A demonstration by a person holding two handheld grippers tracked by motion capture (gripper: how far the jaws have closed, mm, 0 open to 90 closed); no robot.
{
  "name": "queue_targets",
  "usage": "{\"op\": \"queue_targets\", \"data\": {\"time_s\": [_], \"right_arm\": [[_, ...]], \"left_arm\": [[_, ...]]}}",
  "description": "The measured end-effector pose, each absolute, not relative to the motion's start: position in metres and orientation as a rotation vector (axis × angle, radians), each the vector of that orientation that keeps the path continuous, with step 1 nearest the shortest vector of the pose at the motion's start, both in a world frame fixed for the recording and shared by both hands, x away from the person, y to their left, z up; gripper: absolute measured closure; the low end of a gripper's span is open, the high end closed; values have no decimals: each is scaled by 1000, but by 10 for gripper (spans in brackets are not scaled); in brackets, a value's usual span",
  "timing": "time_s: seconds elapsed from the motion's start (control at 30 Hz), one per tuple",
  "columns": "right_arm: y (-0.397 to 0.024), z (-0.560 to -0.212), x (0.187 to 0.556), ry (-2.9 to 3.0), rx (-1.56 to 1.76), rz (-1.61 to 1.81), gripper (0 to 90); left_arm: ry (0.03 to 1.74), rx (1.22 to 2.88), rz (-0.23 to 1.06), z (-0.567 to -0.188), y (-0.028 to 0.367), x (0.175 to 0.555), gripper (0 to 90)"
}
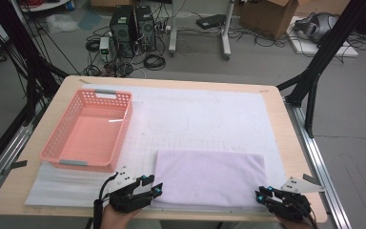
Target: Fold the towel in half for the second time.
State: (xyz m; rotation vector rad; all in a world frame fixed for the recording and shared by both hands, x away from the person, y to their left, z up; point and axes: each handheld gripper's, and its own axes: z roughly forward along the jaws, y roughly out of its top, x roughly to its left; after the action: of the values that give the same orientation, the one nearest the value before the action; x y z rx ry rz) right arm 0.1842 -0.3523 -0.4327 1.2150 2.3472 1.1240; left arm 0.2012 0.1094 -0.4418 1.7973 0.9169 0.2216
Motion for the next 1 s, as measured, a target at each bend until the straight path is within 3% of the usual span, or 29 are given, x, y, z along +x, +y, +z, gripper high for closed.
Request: {"op": "queue_targets", "data": {"time_s": [0.17, 0.27, 0.33, 0.53, 0.67, 1.0], "right_arm": [[-359, -436, 175, 2393, 1153, 1014, 717], [-364, -436, 170, 2396, 1144, 1014, 723], [-366, -435, 171, 2396, 1159, 1033, 719], [-372, -424, 176, 2251, 1211, 1218, 642], [-371, -422, 193, 2184, 1240, 1258, 637], [-376, -428, 249, 2130, 1349, 1186, 461]], "left_arm": [[930, 1920, 184, -453, 102, 198, 639], [925, 1949, 186, -450, 106, 195, 715], [935, 1942, 181, -449, 109, 194, 721], [942, 1817, 227, -441, 115, 203, 533], [965, 1783, 259, -438, 116, 219, 490], [1016, 1754, 286, -440, 113, 278, 416]]}}
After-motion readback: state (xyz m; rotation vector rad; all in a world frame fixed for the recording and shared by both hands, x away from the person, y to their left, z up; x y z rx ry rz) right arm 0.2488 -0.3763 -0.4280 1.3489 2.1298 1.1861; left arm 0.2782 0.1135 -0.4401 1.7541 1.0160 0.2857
